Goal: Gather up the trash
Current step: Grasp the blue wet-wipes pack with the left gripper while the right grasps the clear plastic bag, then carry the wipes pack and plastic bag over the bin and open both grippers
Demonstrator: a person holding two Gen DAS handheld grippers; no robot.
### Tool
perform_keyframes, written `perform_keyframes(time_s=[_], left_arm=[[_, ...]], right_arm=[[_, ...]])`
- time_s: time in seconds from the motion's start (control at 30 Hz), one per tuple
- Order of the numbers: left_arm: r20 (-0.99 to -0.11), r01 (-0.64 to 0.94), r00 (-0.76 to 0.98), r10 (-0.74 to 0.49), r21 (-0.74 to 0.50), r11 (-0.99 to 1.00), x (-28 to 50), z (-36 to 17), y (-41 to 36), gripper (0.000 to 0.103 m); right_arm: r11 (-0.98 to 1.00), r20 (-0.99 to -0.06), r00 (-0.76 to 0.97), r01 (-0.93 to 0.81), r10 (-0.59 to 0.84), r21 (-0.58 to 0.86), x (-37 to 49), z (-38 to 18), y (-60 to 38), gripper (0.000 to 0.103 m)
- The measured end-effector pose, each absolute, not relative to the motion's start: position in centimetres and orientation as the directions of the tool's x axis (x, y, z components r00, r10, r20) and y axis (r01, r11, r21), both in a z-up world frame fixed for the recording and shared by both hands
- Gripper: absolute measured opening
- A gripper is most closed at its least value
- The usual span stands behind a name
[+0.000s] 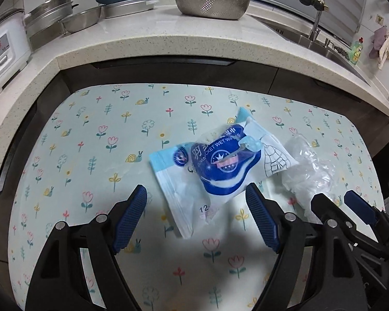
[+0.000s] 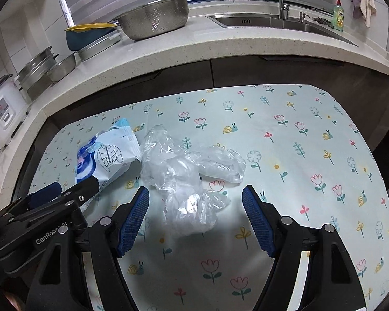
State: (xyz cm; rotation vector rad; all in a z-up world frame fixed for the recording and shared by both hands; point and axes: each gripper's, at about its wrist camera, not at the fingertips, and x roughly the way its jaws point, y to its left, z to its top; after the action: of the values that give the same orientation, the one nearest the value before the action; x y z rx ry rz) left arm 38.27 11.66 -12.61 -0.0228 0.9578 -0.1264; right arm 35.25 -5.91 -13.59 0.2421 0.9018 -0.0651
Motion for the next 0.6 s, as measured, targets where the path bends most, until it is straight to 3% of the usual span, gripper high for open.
perform_keyframes(time_s=[0.13, 0.23, 0.3, 0.6], left_arm=[[-0.828, 0.107, 0.544, -0.138, -0.095, 0.99, 39.4, -13.8, 11.6, 0.069], [-0.828, 0.118, 0.539, -0.152, -0.105, 0.987, 39.5, -14.1, 11.4, 0.063], [-0.827, 0.133, 0.538, -0.166, -0.111, 0.985, 39.3, -14.0, 11.2, 0.051], [-0.819, 0.163, 0.54, -0.194, -0.124, 0.979, 37.5, -12.5, 10.3, 0.03]], right_arm=[[0.971, -0.792, 0.608, 0.158, 0.048, 0.18, 35.9, -14.7, -5.9, 0.068], [0.972, -0.799, 0.598, 0.144, 0.062, 0.184, 36.2, -15.3, -5.5, 0.045], [0.974, -0.803, 0.594, 0.141, 0.058, 0.175, 36.1, -15.5, -5.3, 0.032], [0.971, -0.783, 0.619, 0.14, 0.068, 0.195, 33.8, -13.9, -5.6, 0.029]])
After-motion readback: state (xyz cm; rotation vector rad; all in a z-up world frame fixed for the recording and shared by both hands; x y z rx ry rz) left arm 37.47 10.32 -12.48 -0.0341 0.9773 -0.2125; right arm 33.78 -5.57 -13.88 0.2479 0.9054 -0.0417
